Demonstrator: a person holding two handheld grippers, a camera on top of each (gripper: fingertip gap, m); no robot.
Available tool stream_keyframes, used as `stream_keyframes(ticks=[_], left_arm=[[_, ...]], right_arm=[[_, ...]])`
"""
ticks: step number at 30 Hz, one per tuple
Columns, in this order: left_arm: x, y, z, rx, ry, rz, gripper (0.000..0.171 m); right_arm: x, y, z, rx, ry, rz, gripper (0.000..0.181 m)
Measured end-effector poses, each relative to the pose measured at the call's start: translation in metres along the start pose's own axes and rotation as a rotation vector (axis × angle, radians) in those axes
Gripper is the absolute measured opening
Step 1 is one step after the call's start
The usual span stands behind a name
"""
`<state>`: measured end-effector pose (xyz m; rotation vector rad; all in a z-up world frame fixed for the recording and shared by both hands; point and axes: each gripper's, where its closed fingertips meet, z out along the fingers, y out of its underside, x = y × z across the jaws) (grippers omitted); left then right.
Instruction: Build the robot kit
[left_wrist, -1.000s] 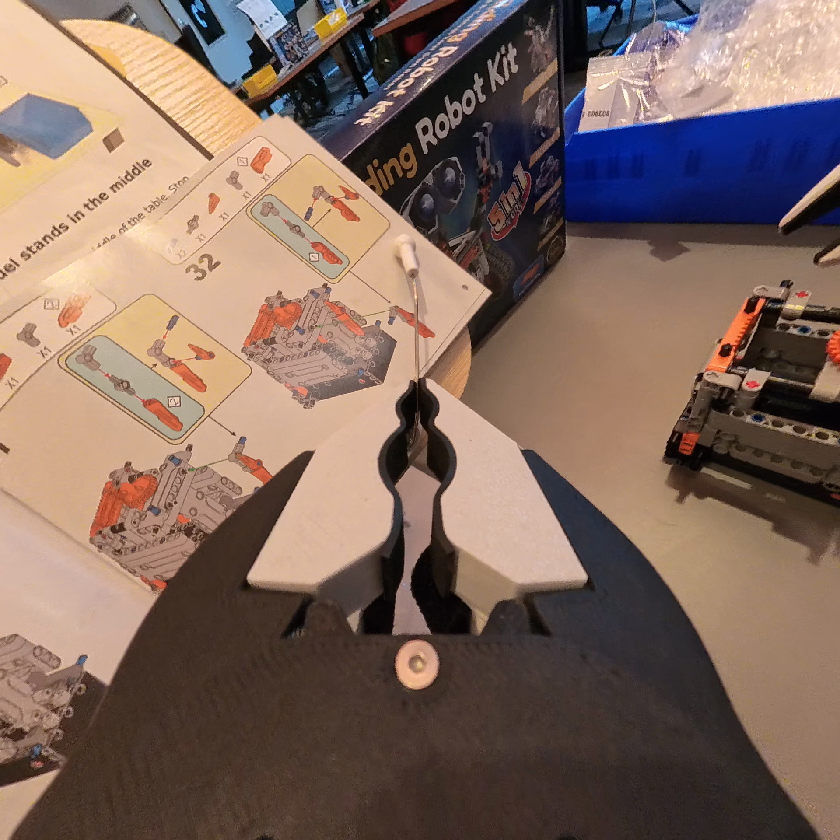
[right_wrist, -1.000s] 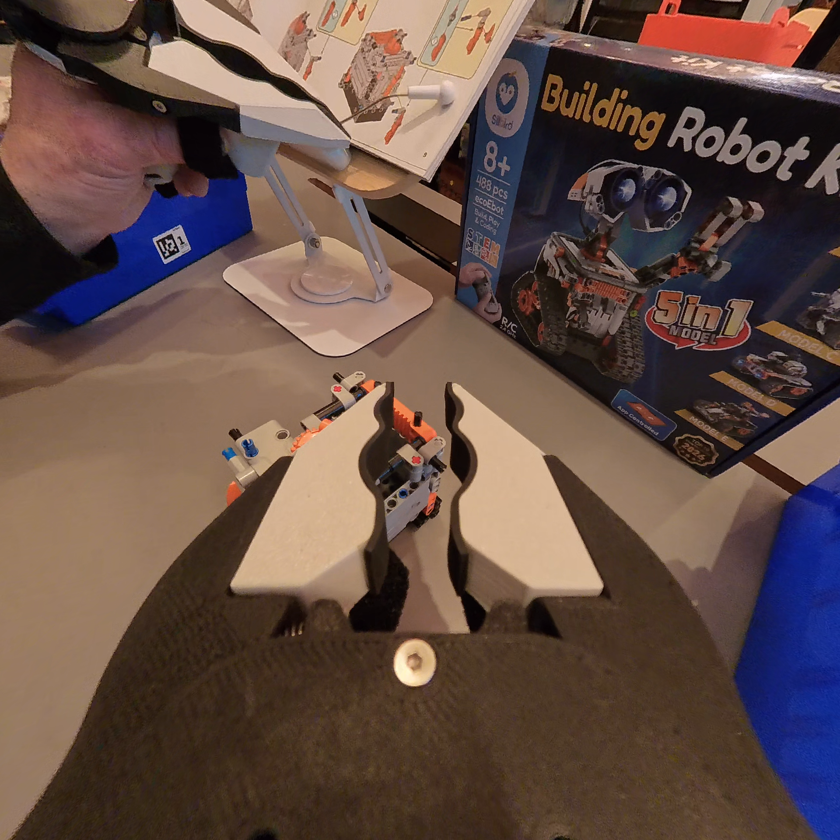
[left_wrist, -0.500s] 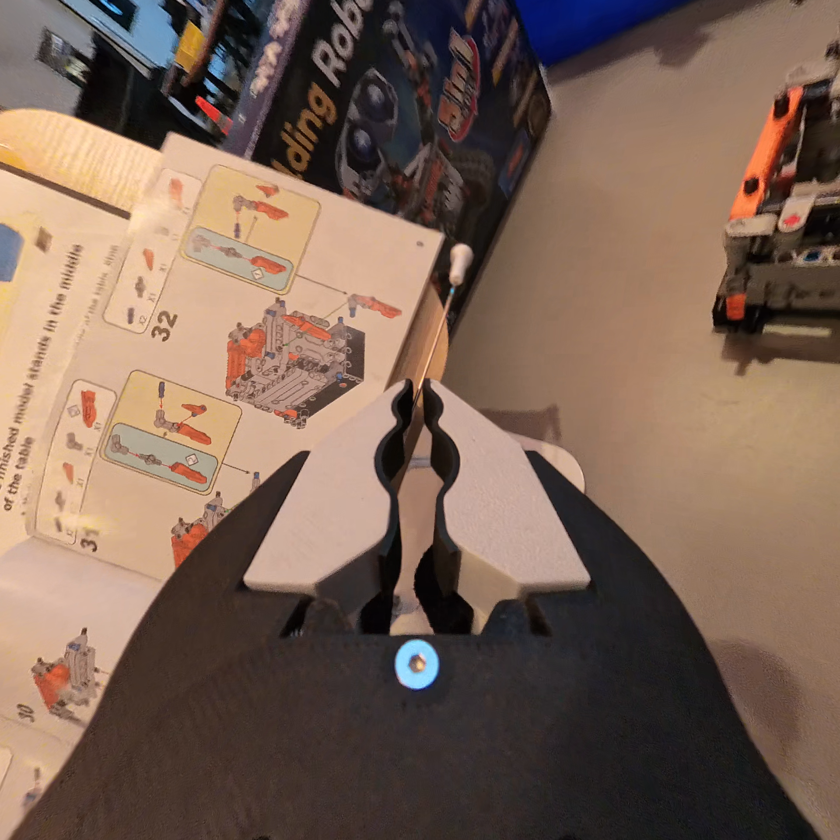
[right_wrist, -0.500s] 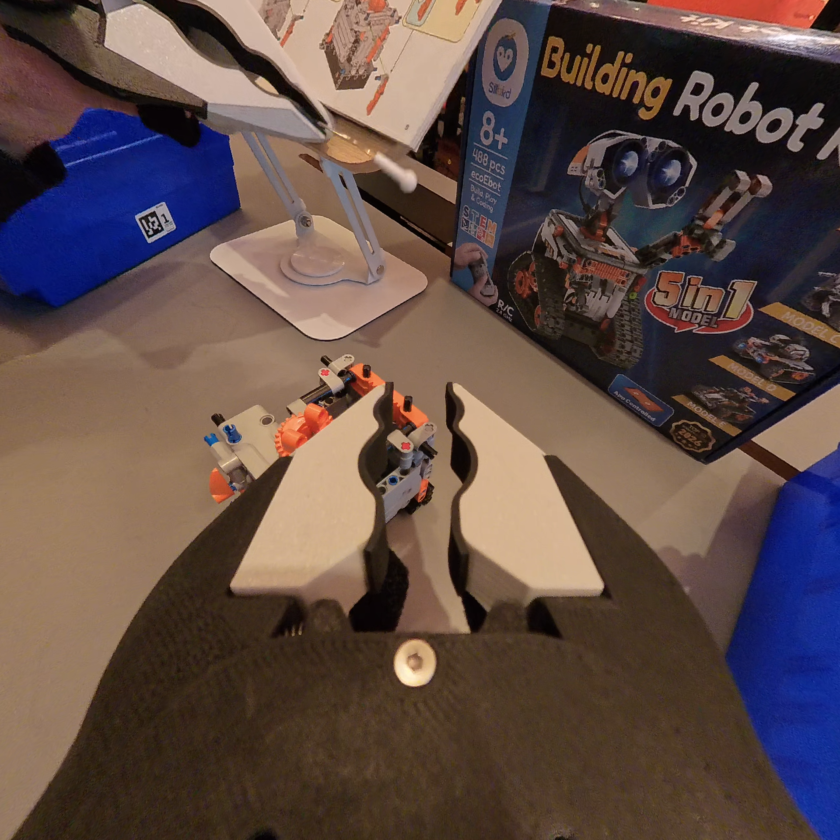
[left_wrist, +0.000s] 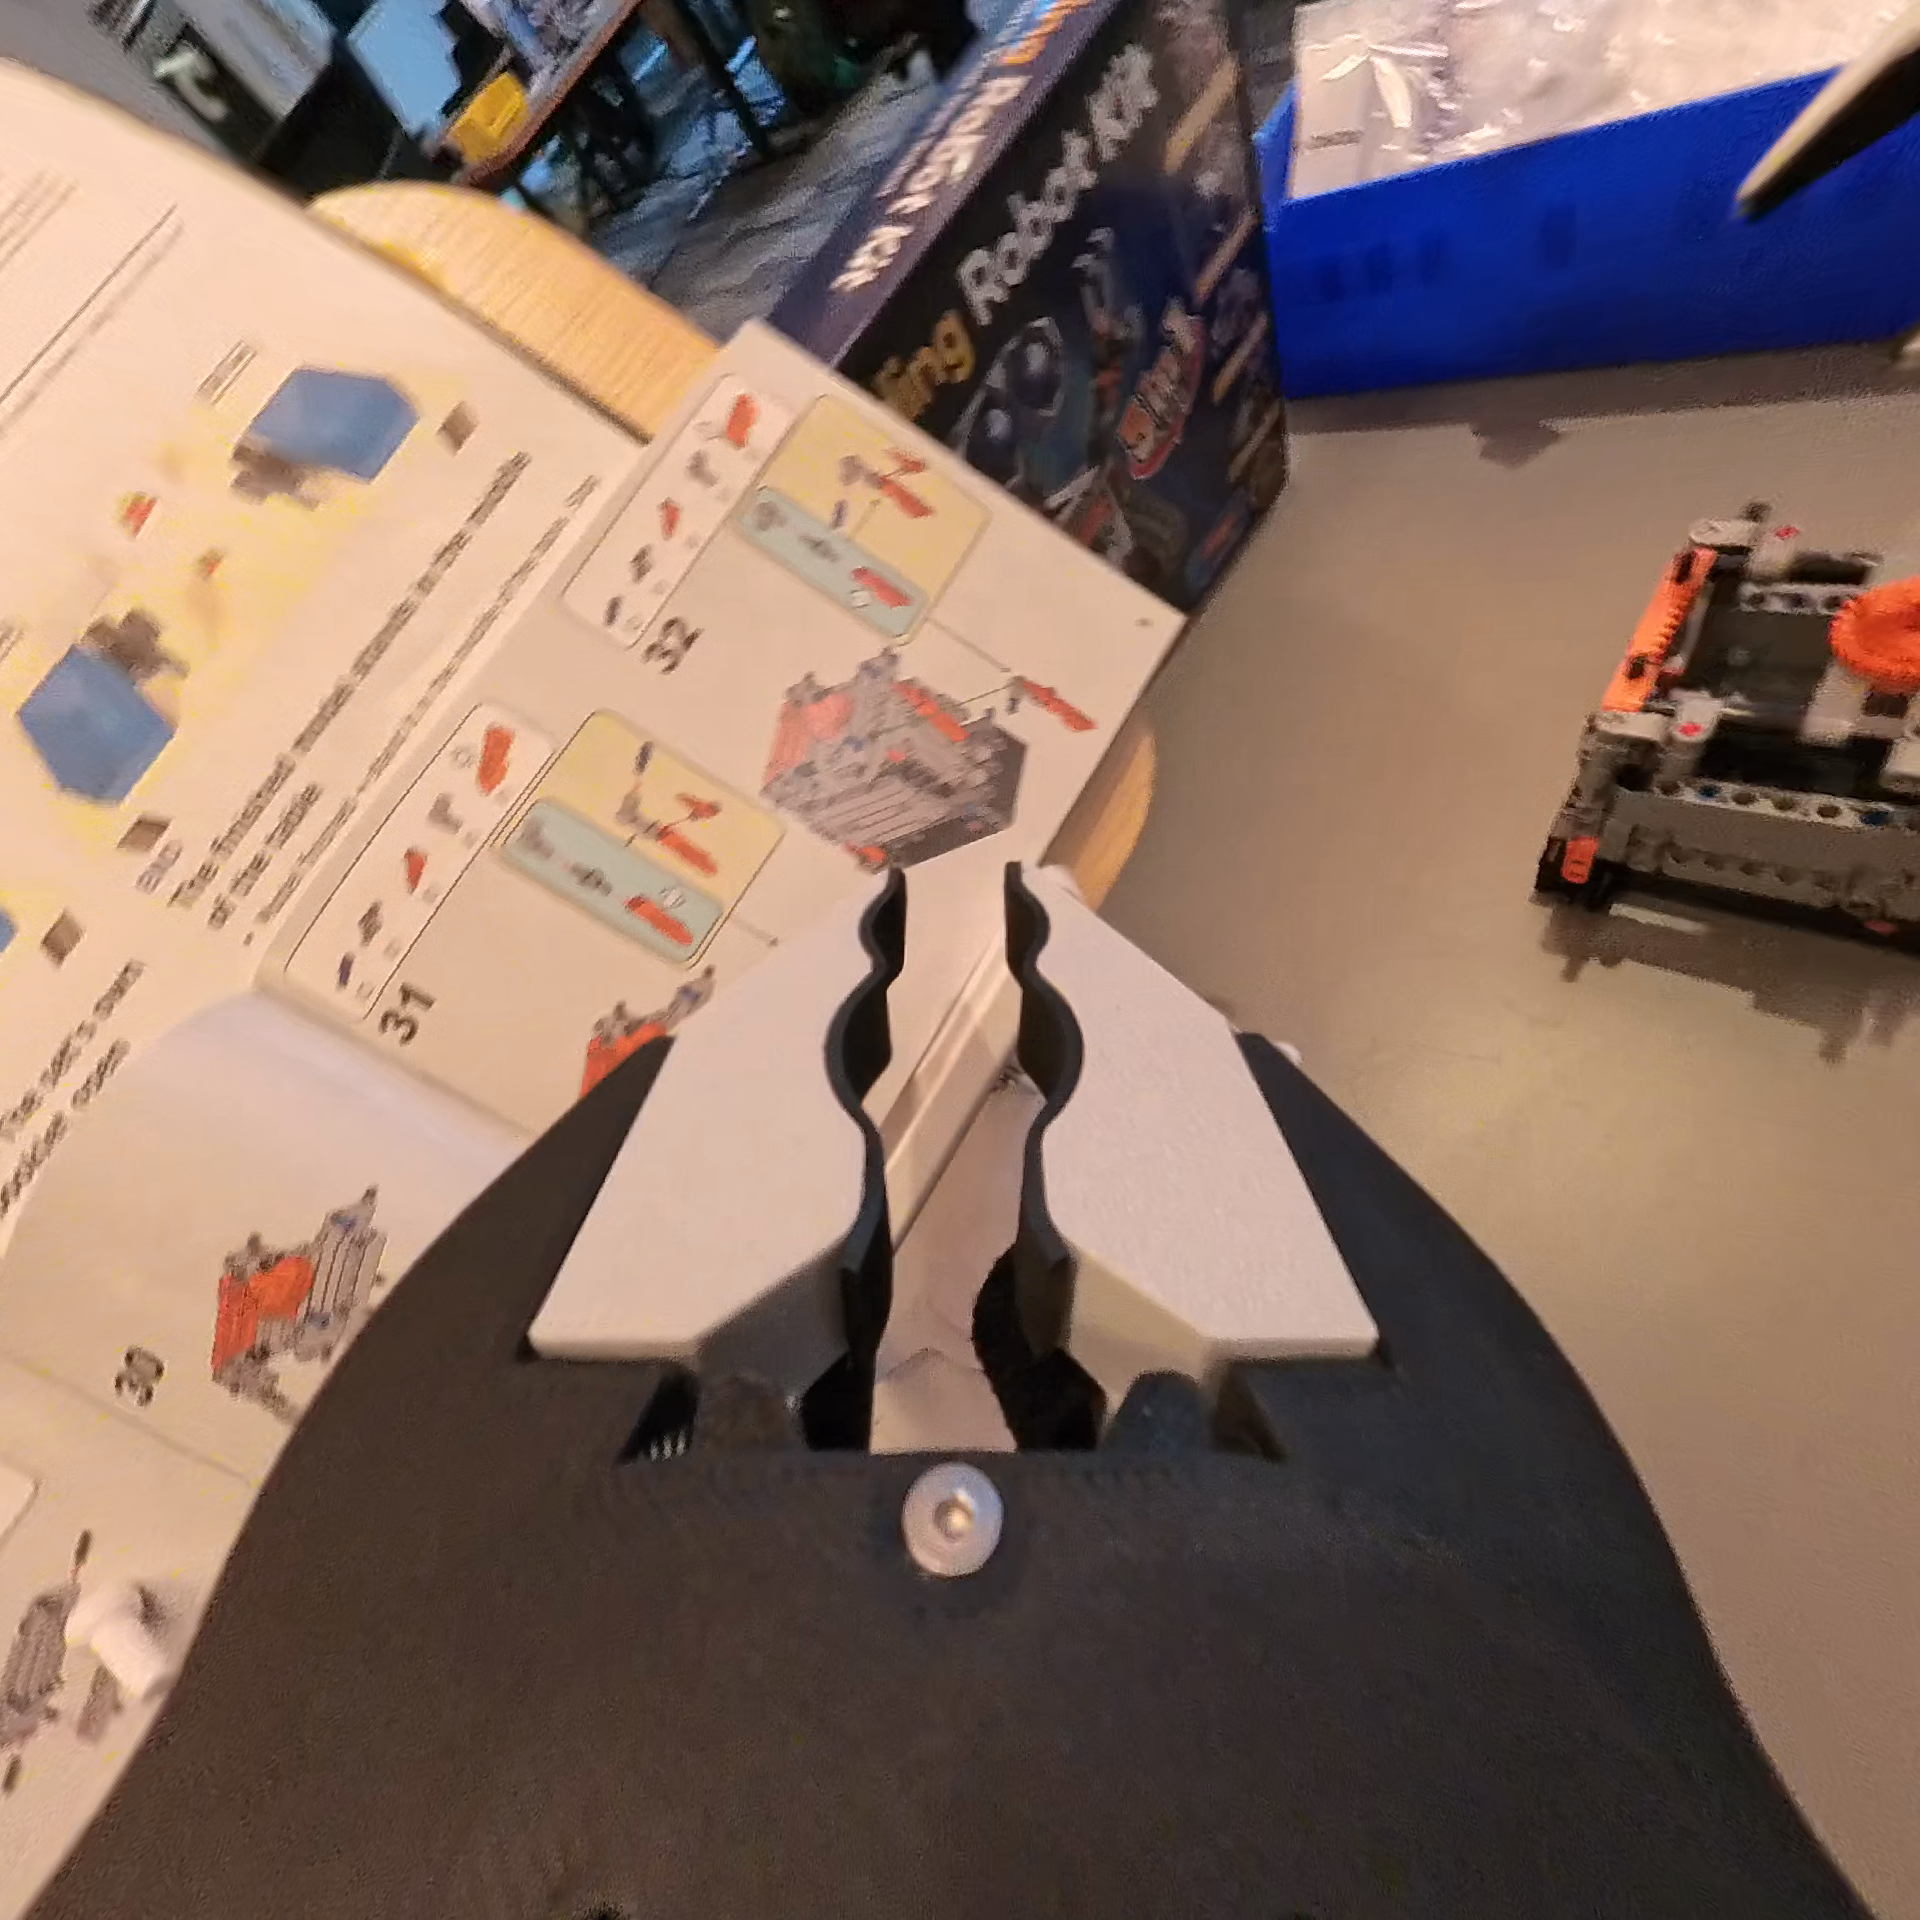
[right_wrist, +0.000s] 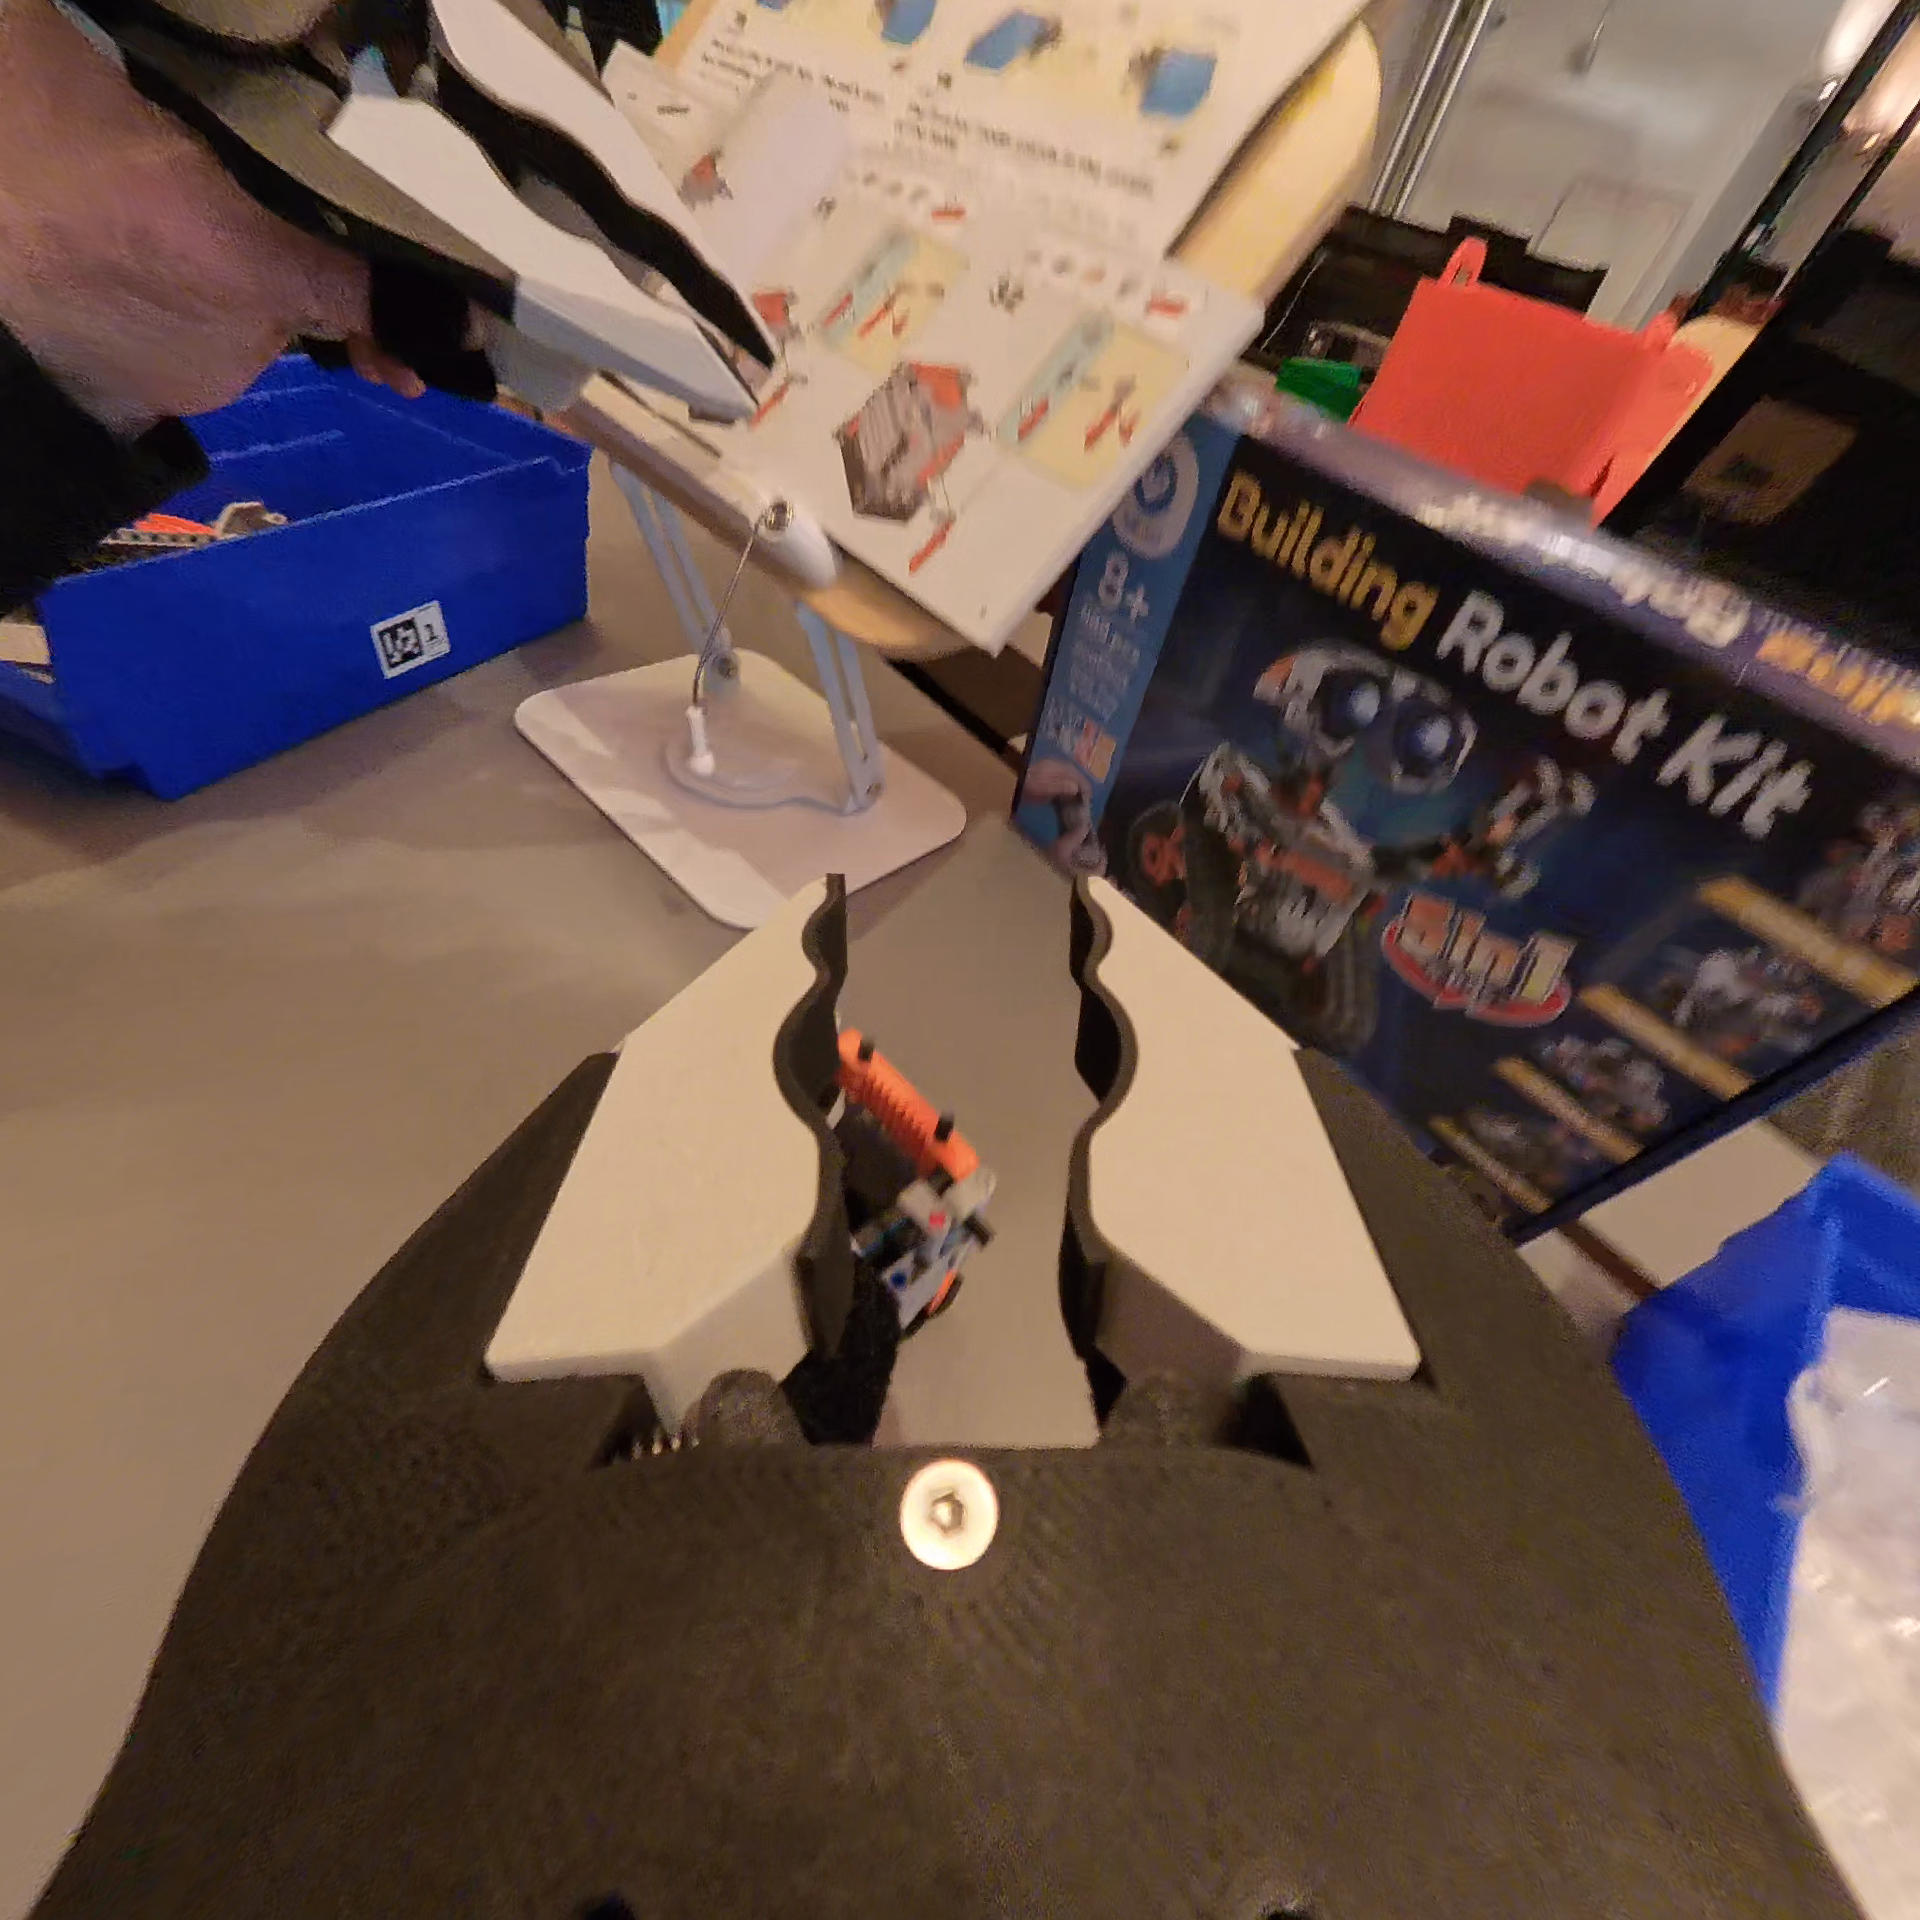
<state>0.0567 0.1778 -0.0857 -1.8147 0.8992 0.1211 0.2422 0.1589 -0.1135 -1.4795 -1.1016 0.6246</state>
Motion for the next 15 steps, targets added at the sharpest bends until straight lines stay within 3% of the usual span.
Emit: stream_keyframes(ticks=[3, 9, 15], left_arm=[[-0.011, 0.016, 0.005, -0.053, -0.03, -0.06, 0.016], [-0.023, 0.029, 0.01, -0.092, -0.067, -0.185, 0.016], [-0.022, 0.029, 0.011, -0.078, -0.052, -0.209, 0.017]], right_arm=[[0.001, -0.032, 0.02, -0.017, 0.018, -0.104, 0.048], [0.017, -0.088, 0.094, -0.035, 0.031, -0.254, 0.074], [0.047, -0.089, 0.158, -0.104, 0.066, -0.328, 0.079]])
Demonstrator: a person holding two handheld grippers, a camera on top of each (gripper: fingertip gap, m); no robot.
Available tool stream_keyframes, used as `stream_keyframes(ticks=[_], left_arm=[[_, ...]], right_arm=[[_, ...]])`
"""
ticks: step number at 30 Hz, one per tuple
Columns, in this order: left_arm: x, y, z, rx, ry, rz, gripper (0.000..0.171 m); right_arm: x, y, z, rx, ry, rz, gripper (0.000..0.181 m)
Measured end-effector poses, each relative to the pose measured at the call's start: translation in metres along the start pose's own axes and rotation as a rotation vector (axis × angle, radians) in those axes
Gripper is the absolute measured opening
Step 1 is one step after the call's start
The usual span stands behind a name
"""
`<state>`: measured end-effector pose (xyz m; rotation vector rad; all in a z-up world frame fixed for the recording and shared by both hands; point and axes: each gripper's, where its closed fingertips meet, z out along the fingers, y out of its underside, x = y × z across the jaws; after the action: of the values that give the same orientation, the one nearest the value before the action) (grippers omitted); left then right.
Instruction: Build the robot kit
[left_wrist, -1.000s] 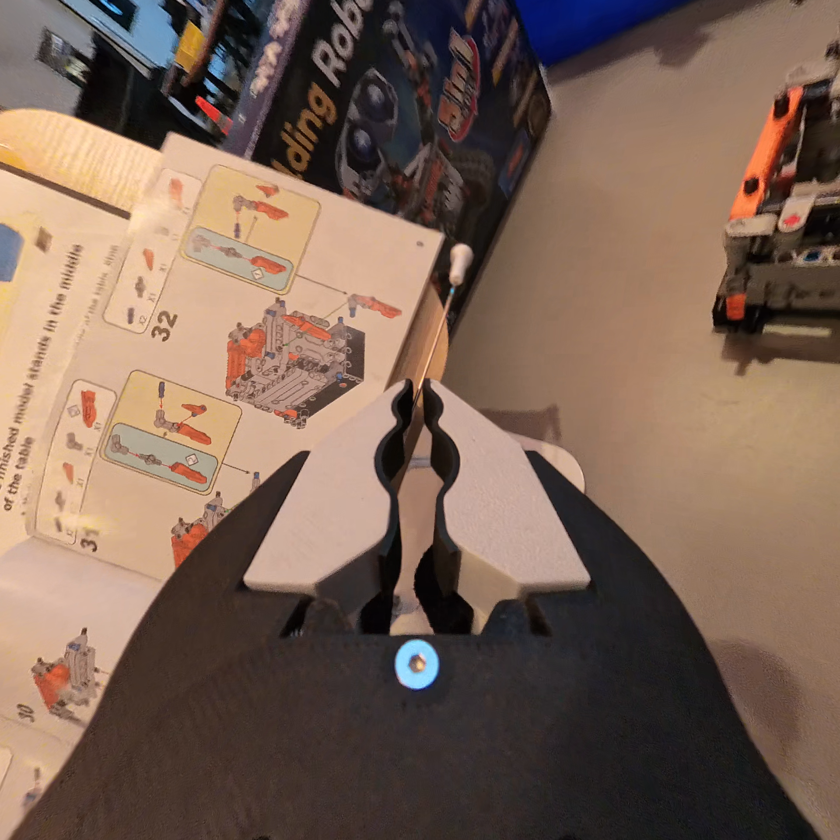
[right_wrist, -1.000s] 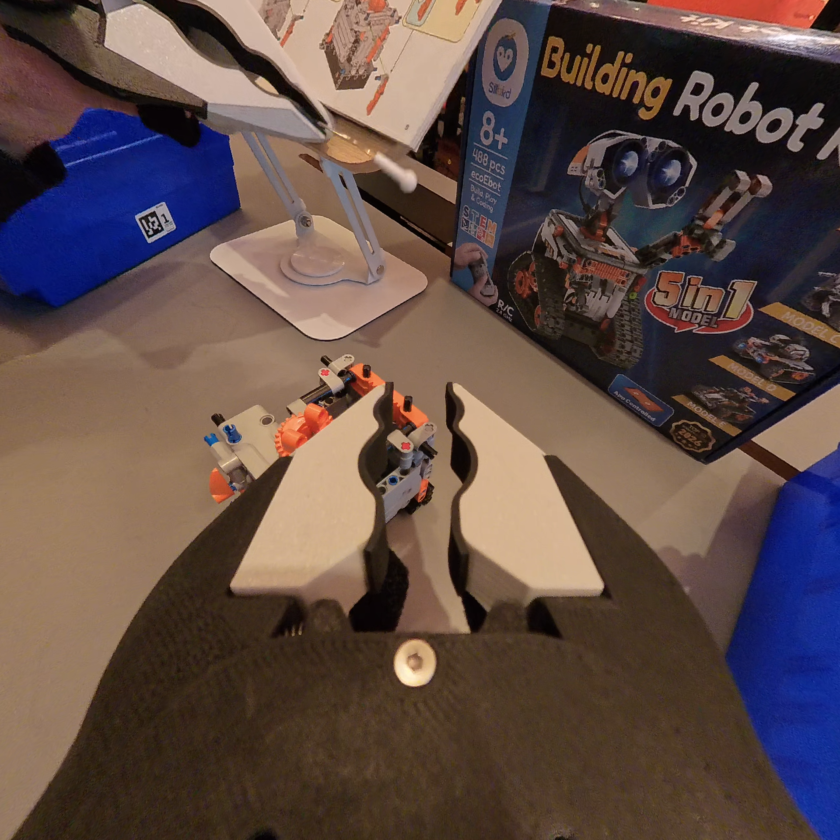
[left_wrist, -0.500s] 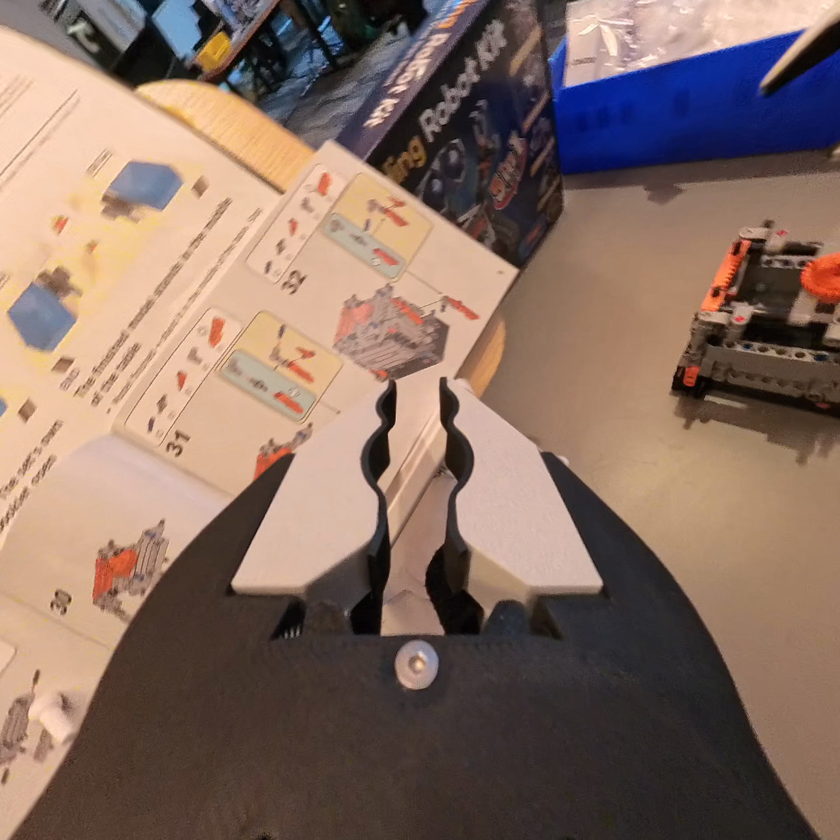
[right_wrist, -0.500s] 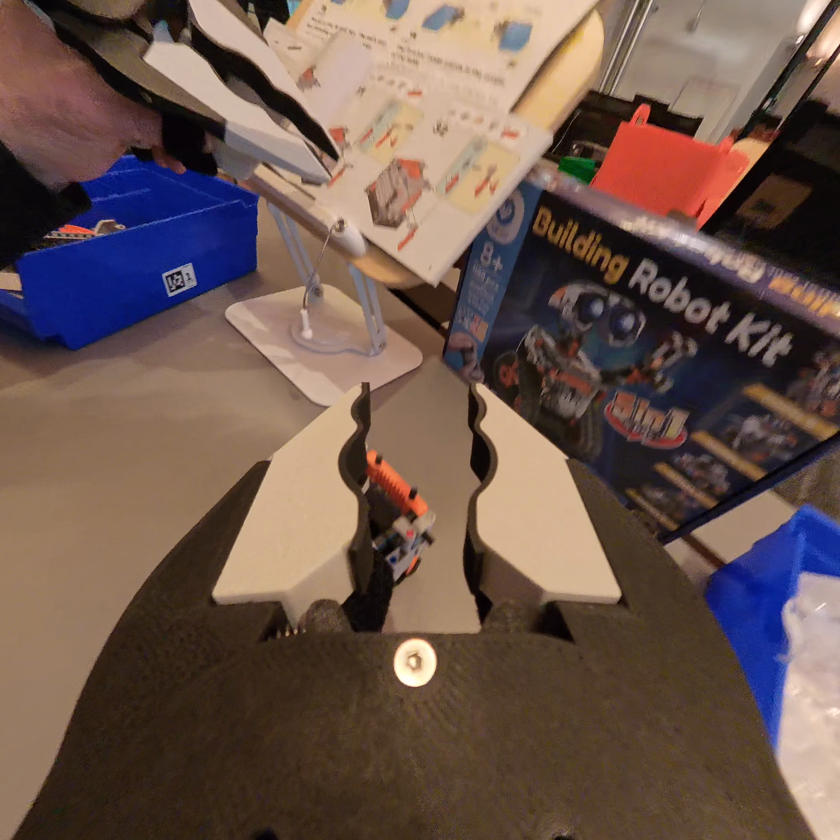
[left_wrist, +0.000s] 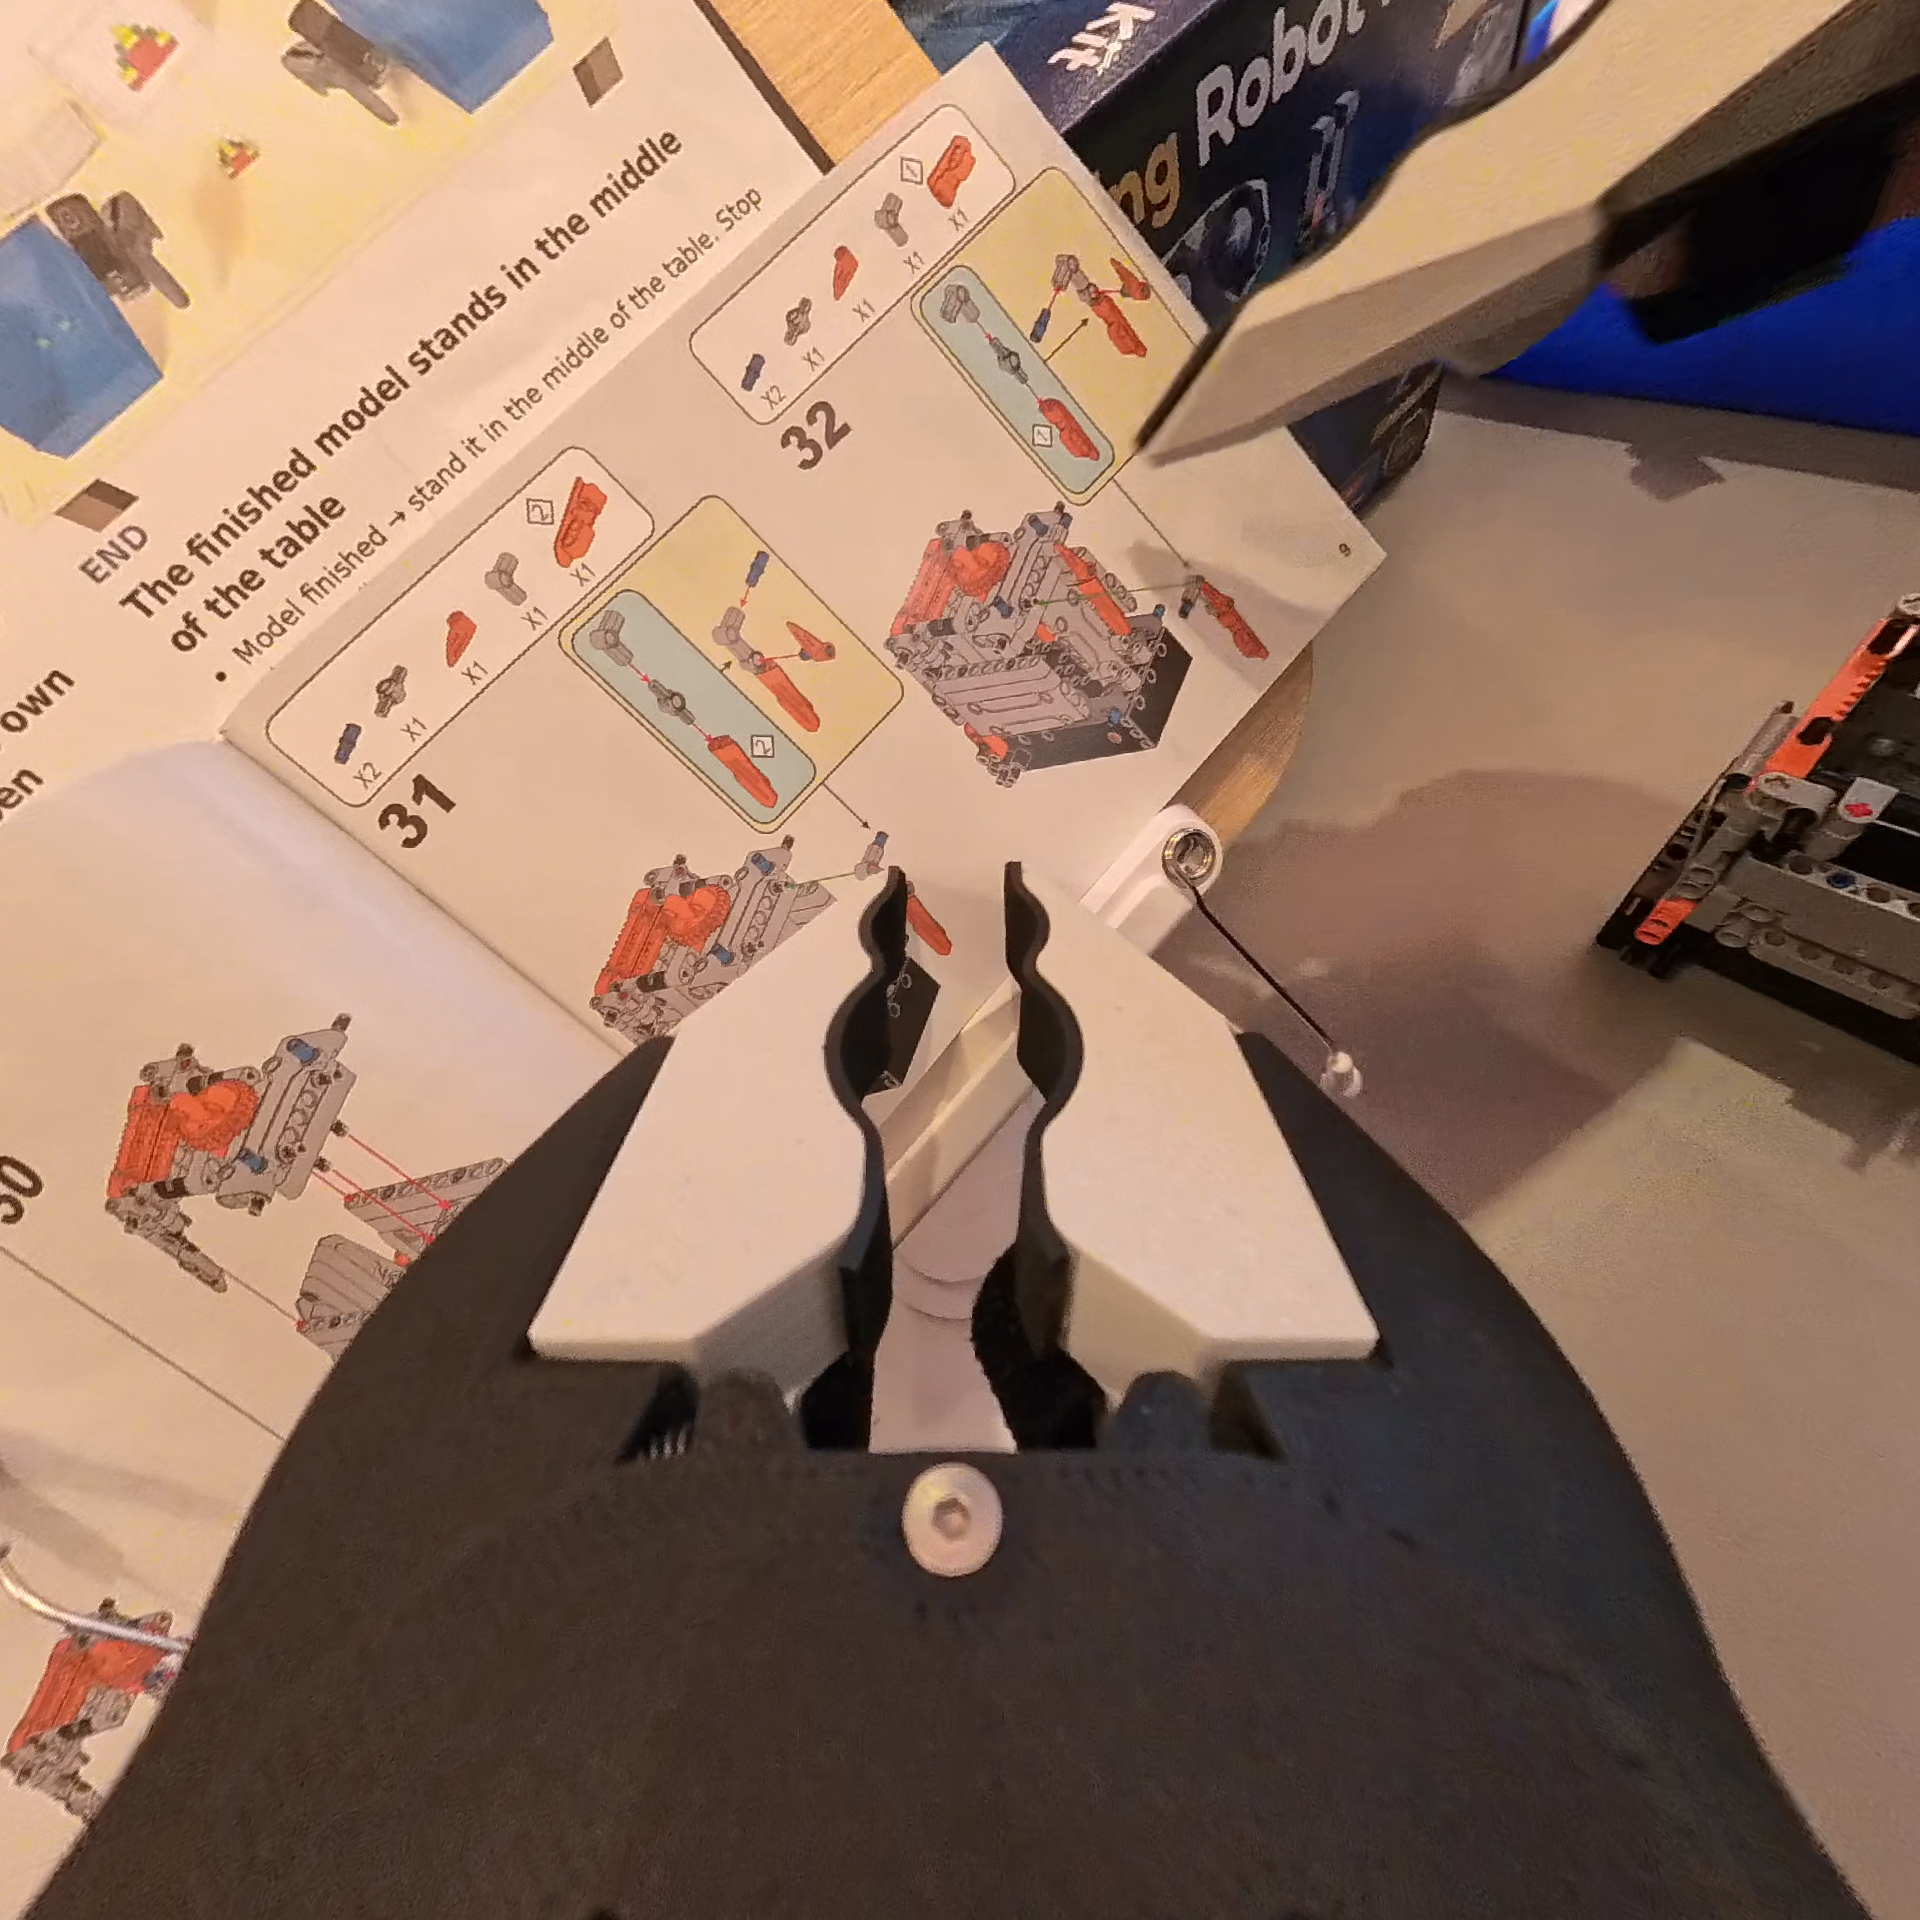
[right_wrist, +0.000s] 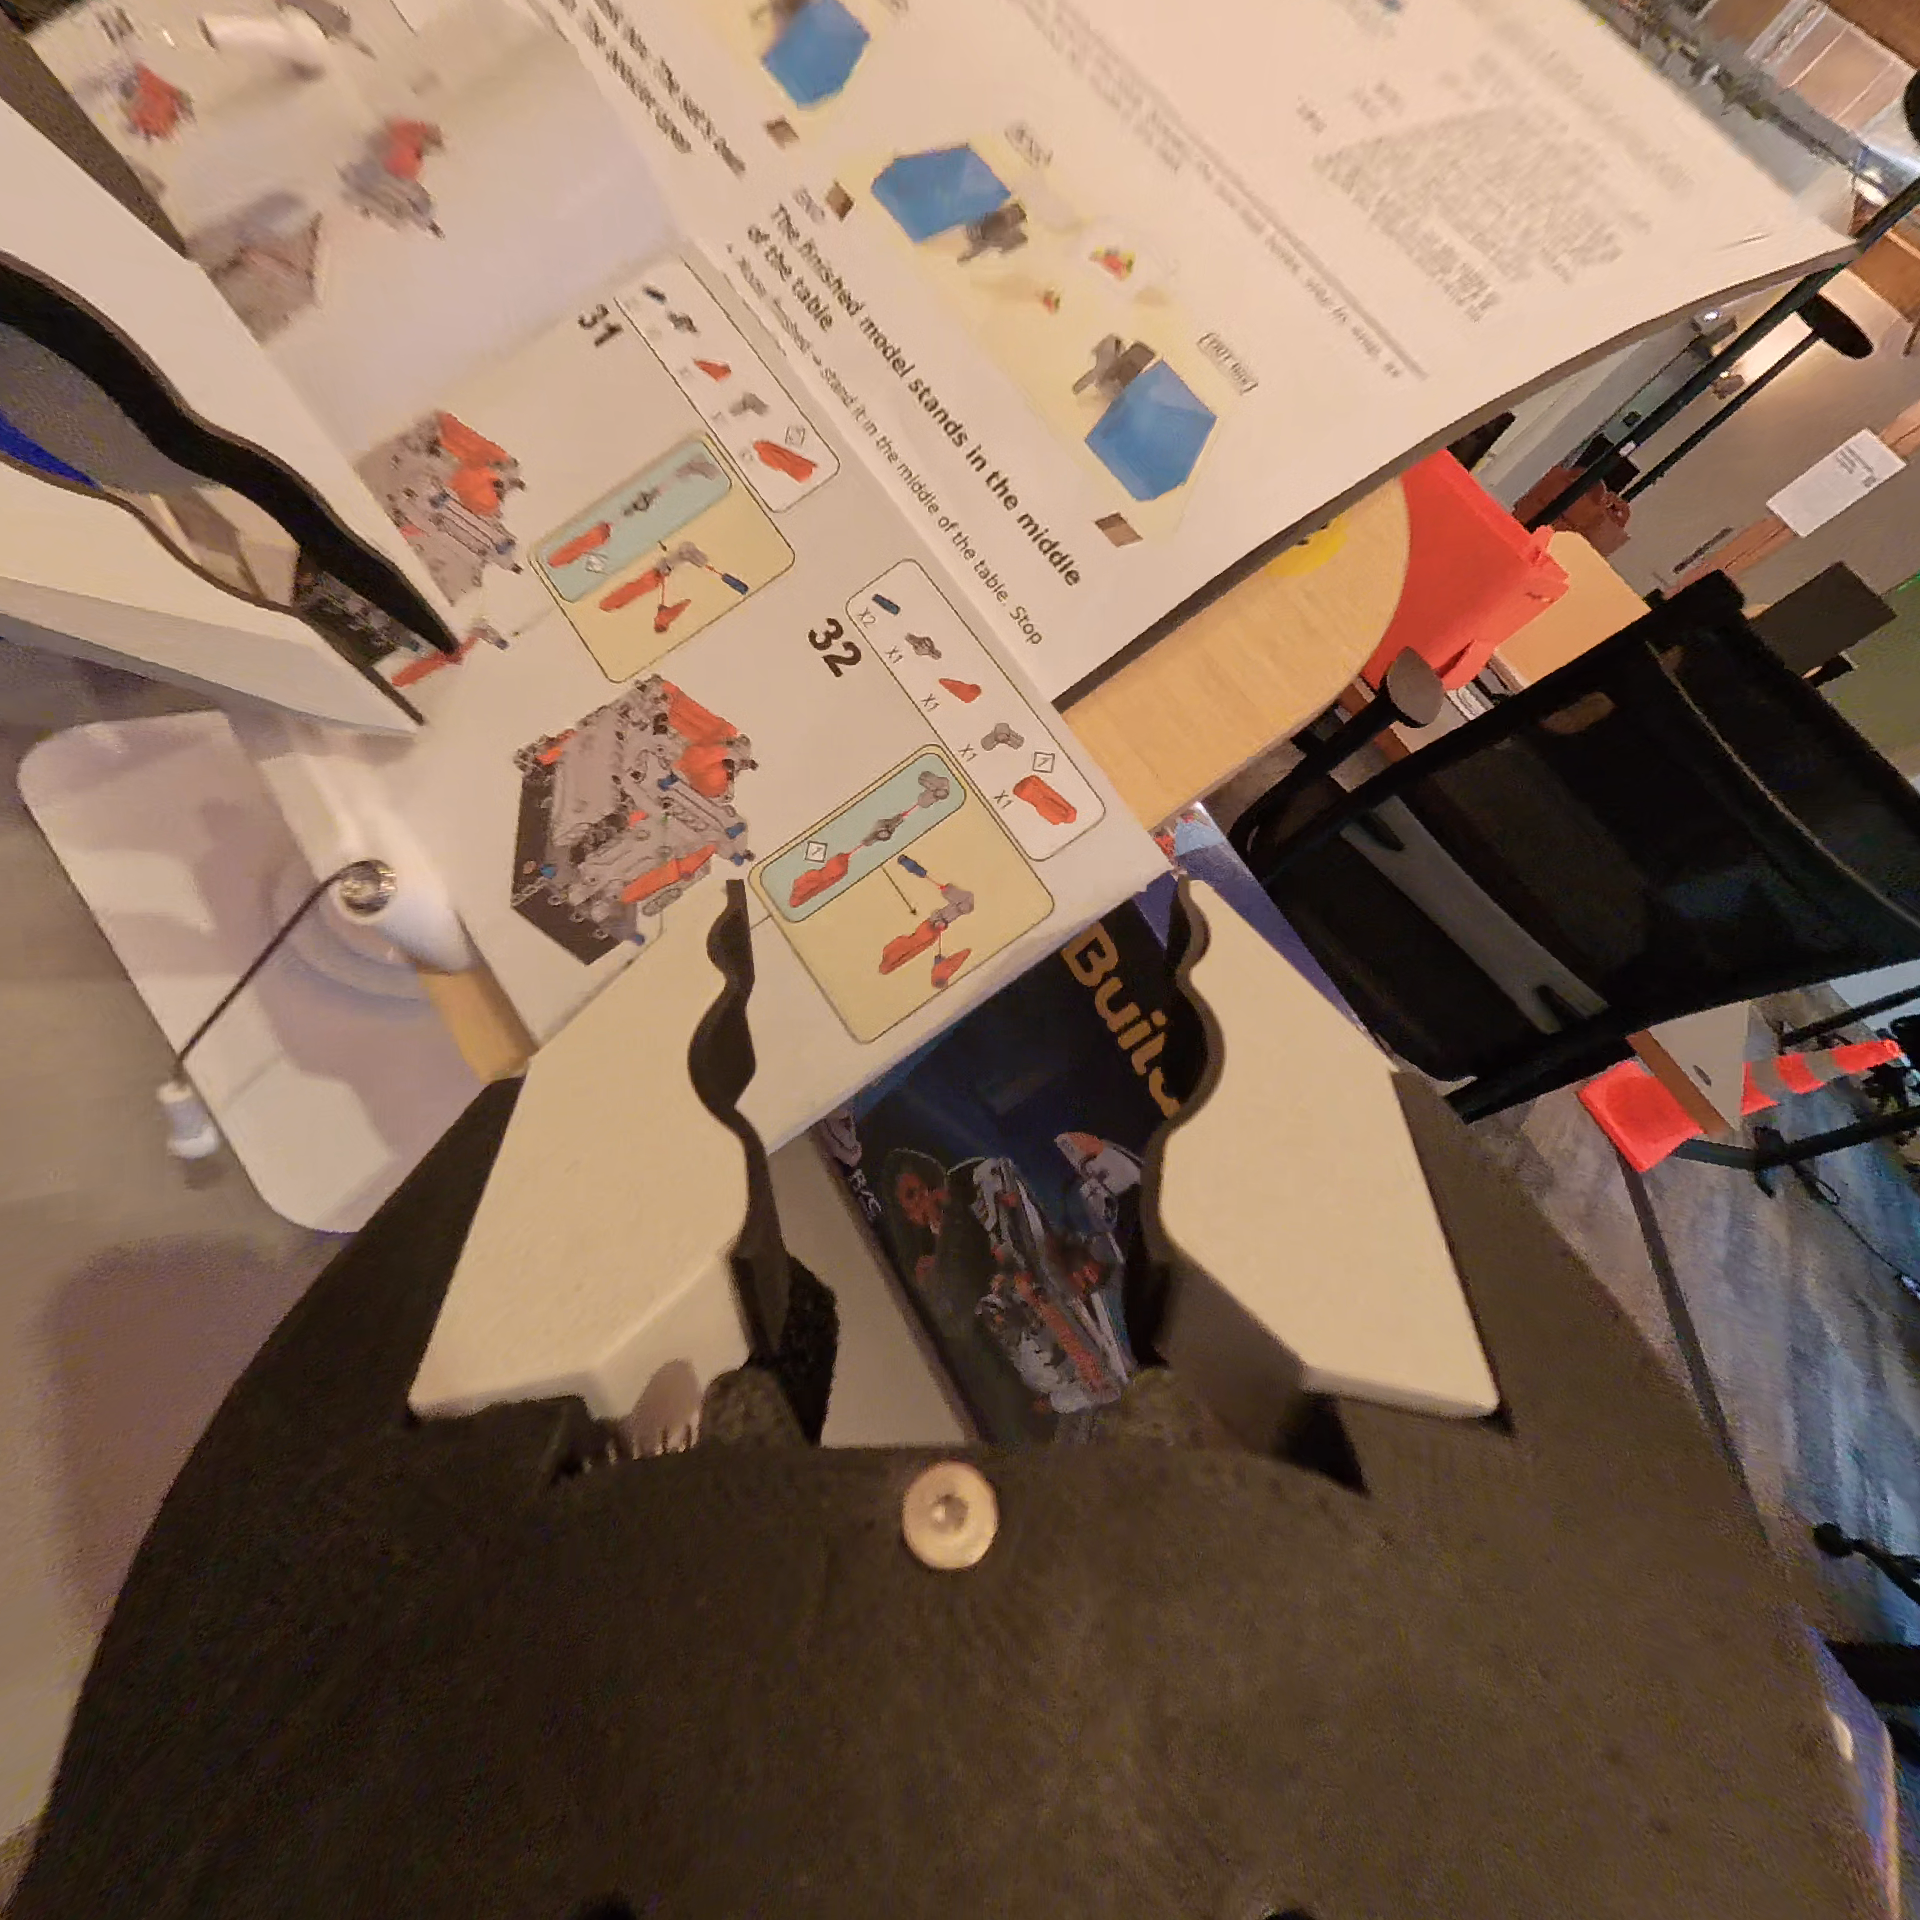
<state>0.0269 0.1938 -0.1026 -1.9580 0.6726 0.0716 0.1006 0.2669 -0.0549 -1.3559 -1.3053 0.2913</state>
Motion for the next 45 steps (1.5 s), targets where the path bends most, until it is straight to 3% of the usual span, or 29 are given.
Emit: stream_keyframes(ticks=[8, 14, 17, 19, 22, 36, 37, 39, 45], left_arm=[[-0.001, 0.0, 0.0, 0.019, 0.034, -0.027, 0.014], [0.0, 0.001, 0.0, 0.018, 0.034, -0.026, 0.014], [0.0, 0.001, 0.0, 0.022, 0.04, -0.033, 0.013], [-0.001, 0.001, -0.001, 0.021, 0.04, -0.032, 0.012], [-0.001, 0.001, 0.0, 0.024, 0.042, -0.036, 0.012], [-0.002, 0.001, 0.0, 0.033, 0.048, -0.047, 0.012], [-0.002, 0.001, 0.0, 0.034, 0.049, -0.048, 0.011], [-0.002, 0.002, 0.0, 0.032, 0.049, -0.045, 0.01], [-0.003, 0.002, 0.0, 0.033, 0.05, -0.047, 0.01]], right_arm=[[0.003, -0.002, 0.013, -0.005, 0.03, -0.073, 0.07], [-0.004, -0.002, 0.014, -0.042, 0.018, -0.103, 0.052], [-0.004, -0.002, 0.015, -0.039, 0.01, -0.082, 0.052], [-0.001, -0.003, 0.015, -0.042, 0.027, -0.075, 0.073], [0.001, -0.003, 0.016, -0.038, 0.018, -0.06, 0.074], [-0.003, -0.004, 0.016, -0.057, -0.009, -0.084, 0.042], [-0.003, -0.005, 0.016, -0.061, -0.006, -0.089, 0.043], [0.002, -0.009, 0.015, -0.046, 0.024, -0.091, 0.067], [0.004, -0.005, 0.018, -0.052, 0.005, -0.06, 0.066]])
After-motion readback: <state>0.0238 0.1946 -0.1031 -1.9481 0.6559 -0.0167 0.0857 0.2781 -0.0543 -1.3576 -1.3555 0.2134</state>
